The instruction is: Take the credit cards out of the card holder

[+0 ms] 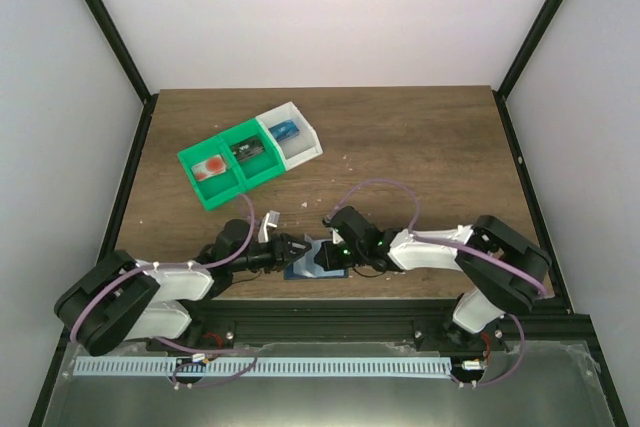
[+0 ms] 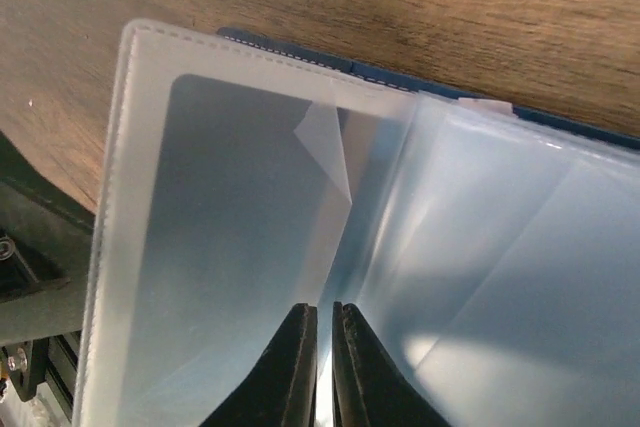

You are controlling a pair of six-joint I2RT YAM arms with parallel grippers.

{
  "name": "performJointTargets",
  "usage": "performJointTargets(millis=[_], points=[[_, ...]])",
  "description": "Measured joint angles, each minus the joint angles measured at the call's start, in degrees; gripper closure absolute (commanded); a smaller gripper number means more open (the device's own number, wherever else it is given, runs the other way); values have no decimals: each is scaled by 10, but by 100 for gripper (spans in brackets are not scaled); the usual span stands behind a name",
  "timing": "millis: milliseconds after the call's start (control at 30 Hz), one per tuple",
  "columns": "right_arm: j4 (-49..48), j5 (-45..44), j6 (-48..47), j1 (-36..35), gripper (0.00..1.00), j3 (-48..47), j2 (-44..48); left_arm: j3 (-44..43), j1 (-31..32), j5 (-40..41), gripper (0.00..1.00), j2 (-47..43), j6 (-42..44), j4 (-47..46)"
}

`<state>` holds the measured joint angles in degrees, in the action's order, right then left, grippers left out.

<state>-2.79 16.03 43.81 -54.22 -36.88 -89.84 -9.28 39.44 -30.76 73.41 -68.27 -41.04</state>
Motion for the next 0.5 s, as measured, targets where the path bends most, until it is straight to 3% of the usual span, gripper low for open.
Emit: performJointTargets(millis=[500], points=[[33, -94, 16, 0, 83, 48, 153, -34, 28, -3, 54, 54, -13, -26]])
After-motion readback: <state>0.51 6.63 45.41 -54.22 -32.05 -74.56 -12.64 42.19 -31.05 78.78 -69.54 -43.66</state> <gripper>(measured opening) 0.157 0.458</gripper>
